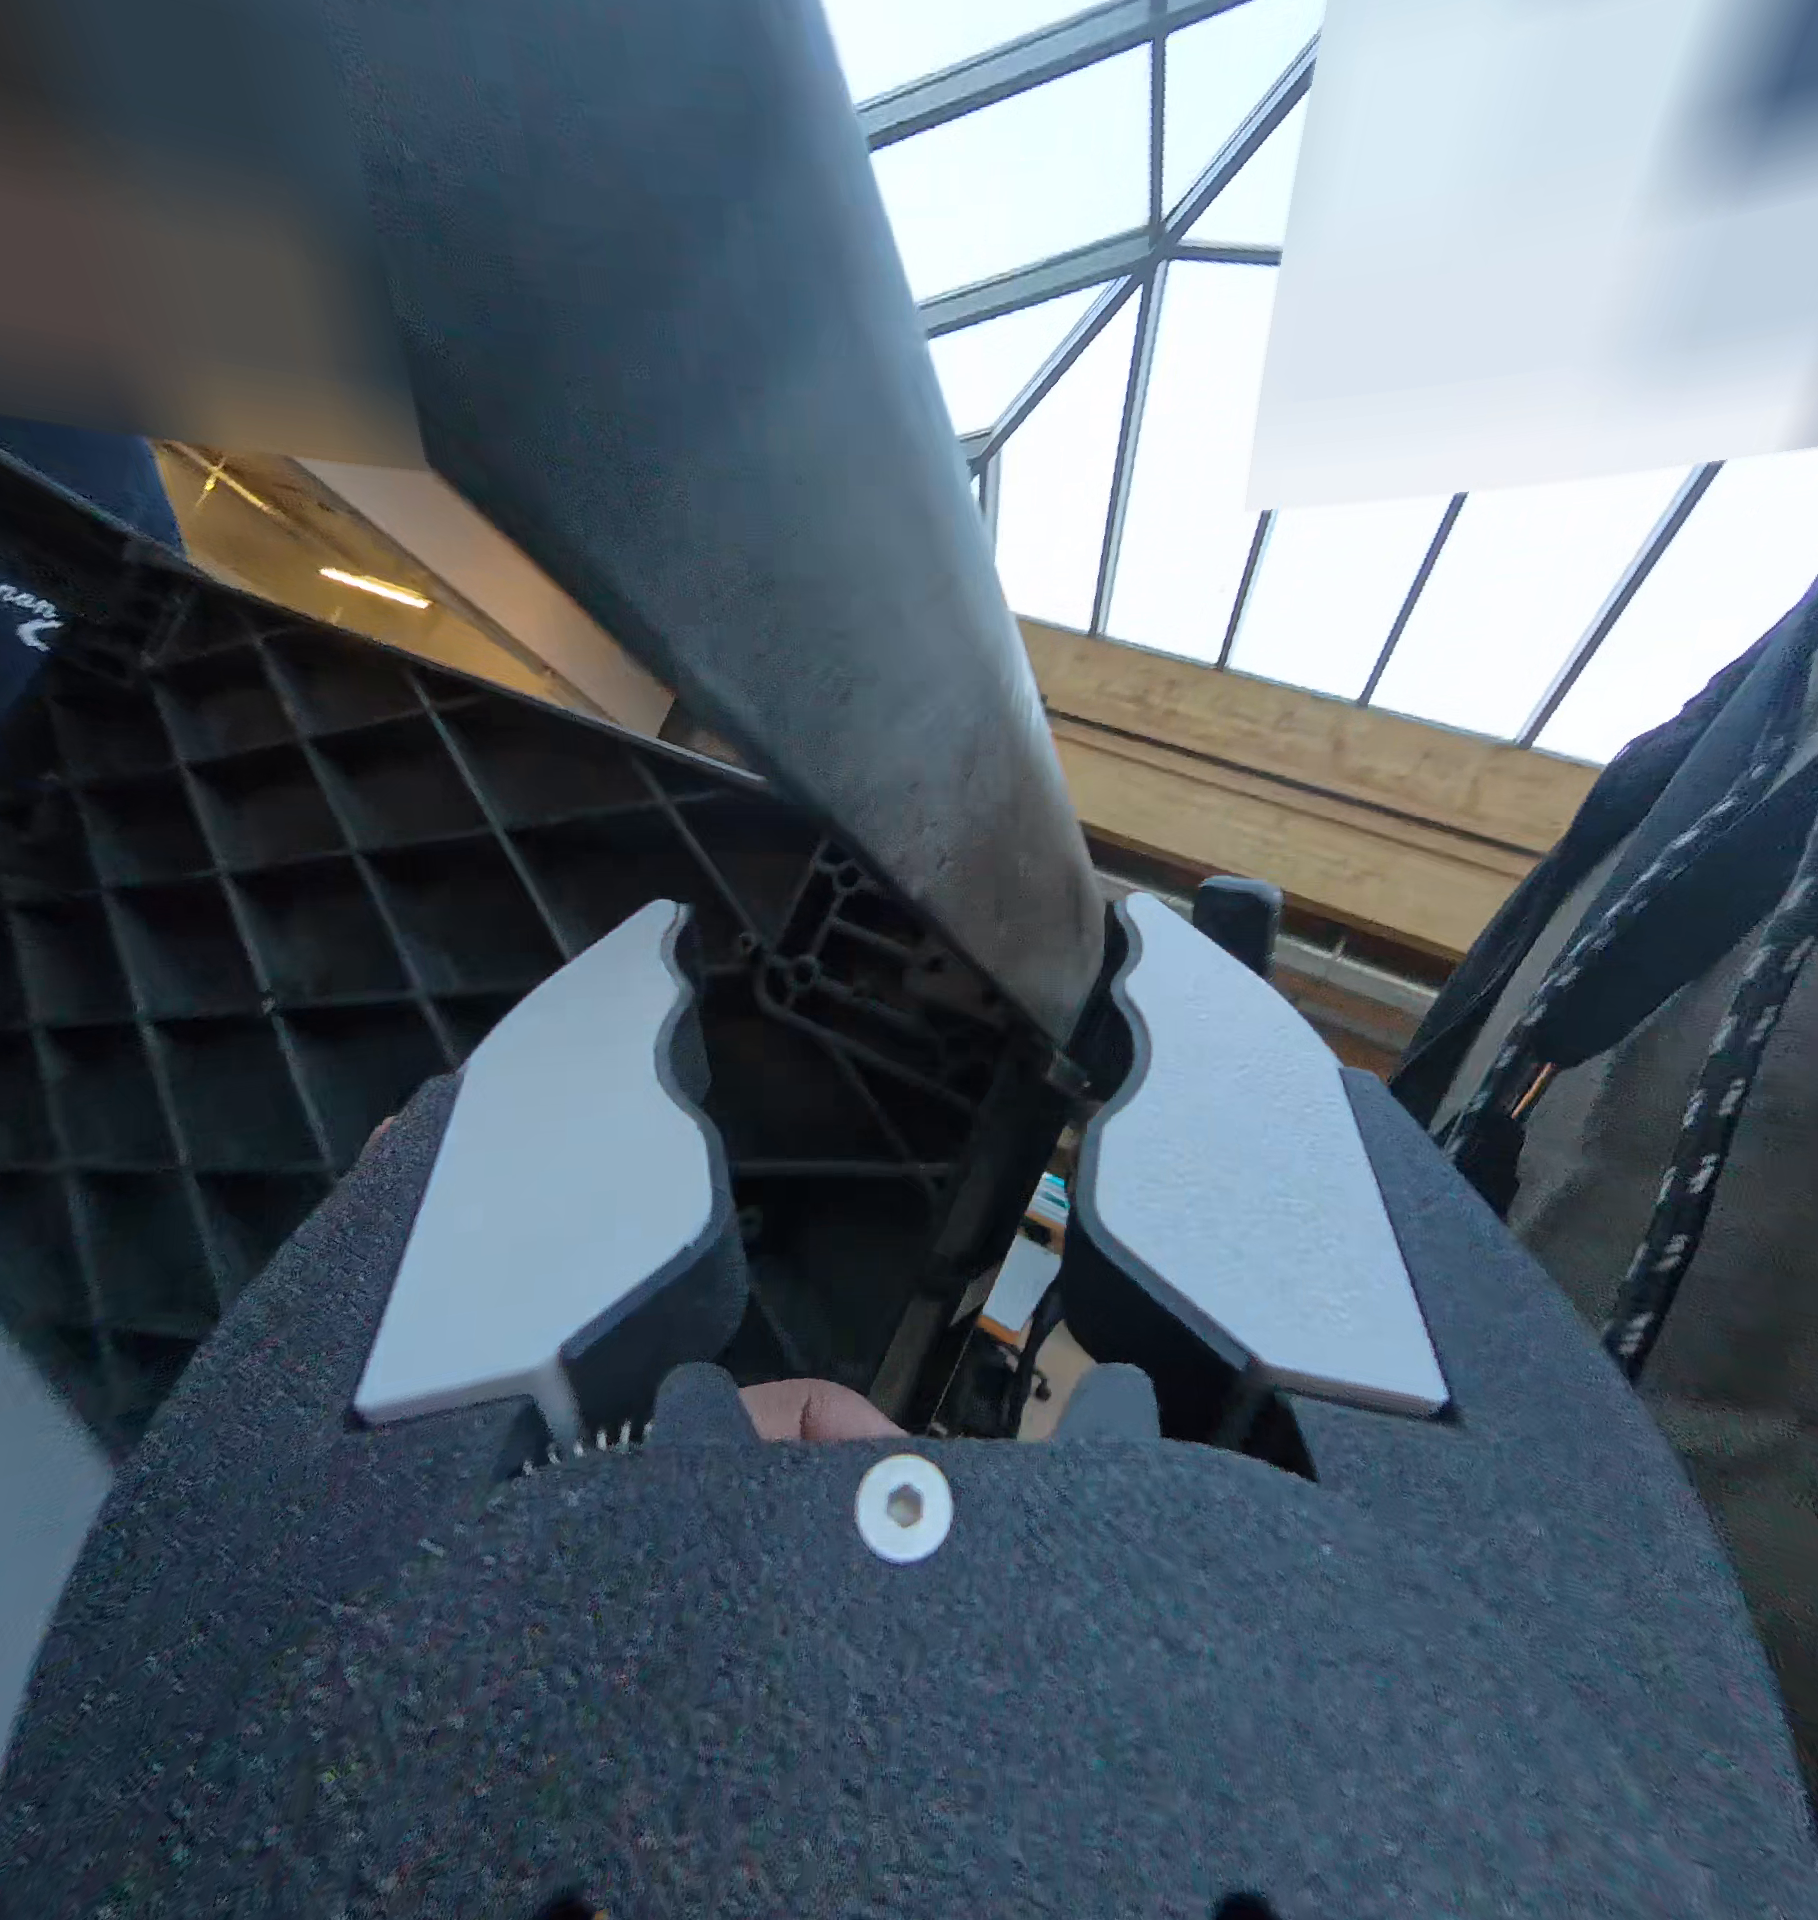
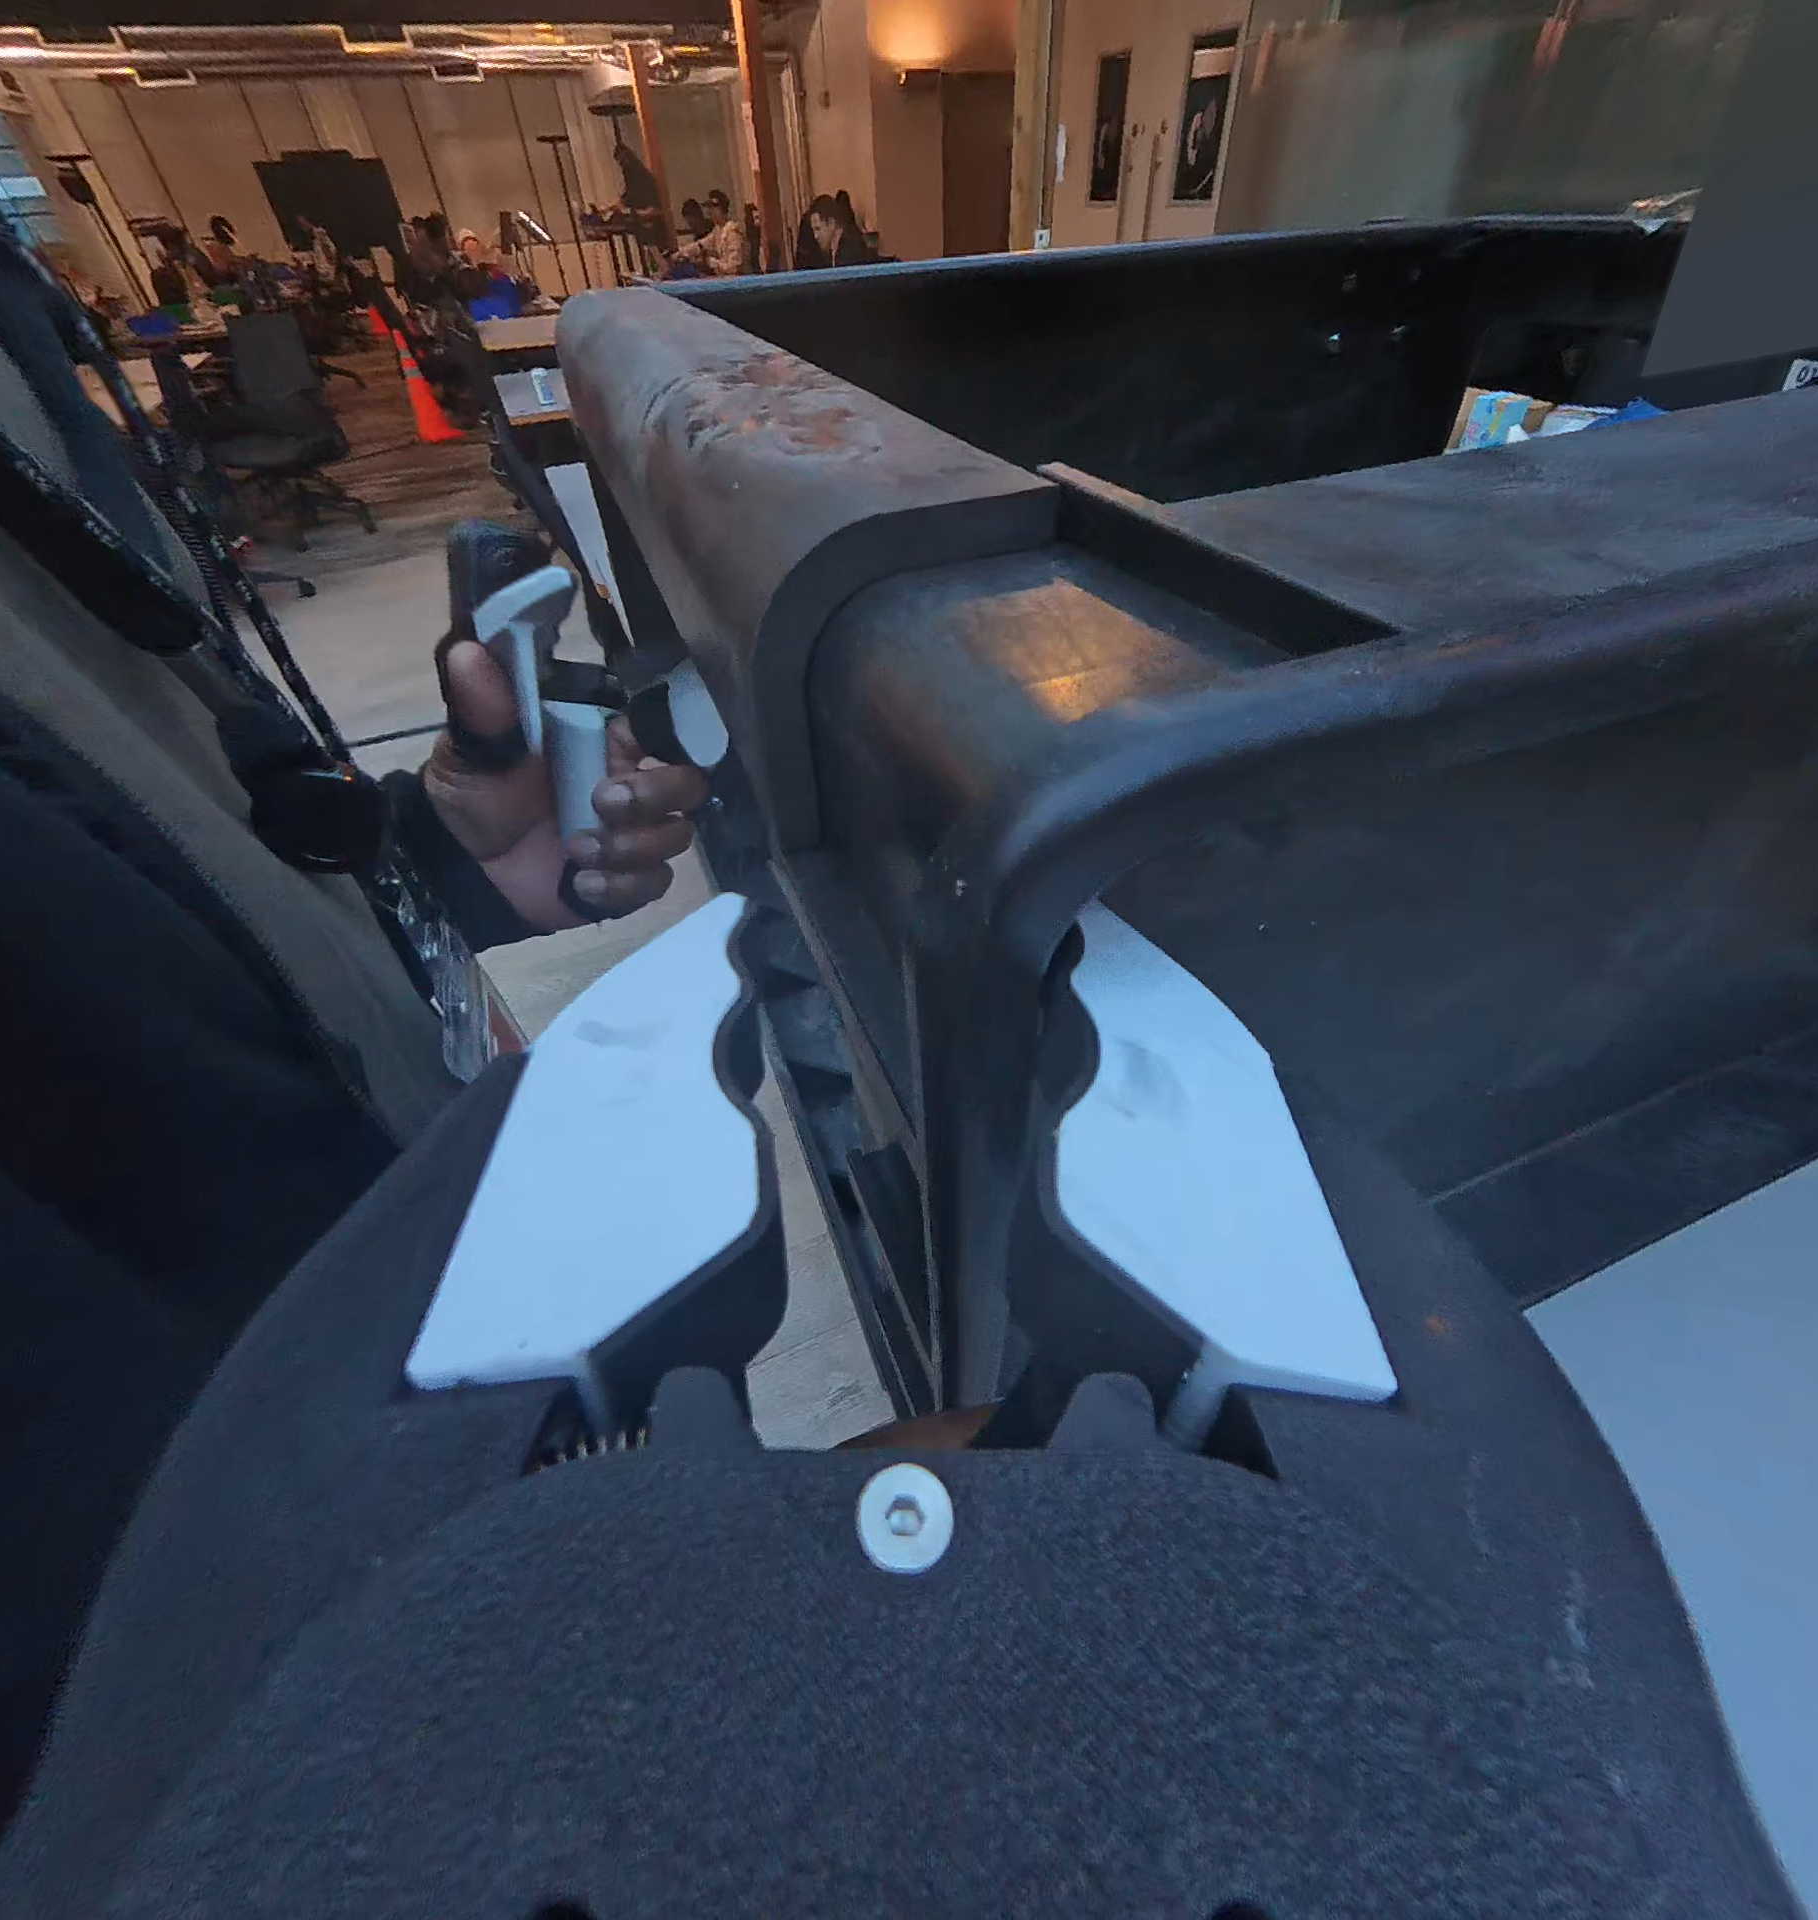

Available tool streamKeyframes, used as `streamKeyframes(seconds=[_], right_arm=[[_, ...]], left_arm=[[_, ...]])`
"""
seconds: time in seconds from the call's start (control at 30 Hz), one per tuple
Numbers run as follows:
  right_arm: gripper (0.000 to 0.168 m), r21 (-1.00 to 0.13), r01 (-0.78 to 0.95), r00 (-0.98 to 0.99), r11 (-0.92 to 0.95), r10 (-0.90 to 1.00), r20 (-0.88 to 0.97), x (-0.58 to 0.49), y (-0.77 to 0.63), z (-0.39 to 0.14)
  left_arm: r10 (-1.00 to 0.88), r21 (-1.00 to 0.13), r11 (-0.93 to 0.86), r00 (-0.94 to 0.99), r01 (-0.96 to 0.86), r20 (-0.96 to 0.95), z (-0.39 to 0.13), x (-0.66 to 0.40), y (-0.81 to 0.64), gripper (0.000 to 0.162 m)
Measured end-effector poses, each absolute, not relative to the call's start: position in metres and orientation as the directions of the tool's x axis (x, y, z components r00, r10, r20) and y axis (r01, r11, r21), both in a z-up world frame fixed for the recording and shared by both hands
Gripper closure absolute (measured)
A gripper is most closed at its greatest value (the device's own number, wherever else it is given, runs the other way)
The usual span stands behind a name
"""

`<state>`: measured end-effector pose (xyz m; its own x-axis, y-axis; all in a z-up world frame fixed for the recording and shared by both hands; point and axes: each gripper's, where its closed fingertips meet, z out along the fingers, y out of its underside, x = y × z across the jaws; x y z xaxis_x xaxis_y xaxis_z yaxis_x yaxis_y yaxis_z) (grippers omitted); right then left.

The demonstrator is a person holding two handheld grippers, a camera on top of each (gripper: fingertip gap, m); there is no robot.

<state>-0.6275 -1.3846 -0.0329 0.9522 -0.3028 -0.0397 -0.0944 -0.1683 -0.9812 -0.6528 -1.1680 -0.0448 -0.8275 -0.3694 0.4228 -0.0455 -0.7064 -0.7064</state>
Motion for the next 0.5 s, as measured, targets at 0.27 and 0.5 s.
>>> streamKeyframes(seconds=[0.27,0.5], right_arm=[[0.139,-0.981,-0.091,0.948,-0.170,-0.316,-0.033,-0.617,-1.375,-0.032],[0.141,-0.981,-0.094,0.957,-0.170,-0.288,-0.041,-0.617,-1.373,-0.032]], left_arm=[[-0.256,-0.599,-0.799,-0.868,-0.058,0.426,-0.001,-0.644,-1.176,0.100],[-0.153,-0.493,-0.865,-0.883,-0.098,0.443,0.004,-0.636,-1.173,0.131]])
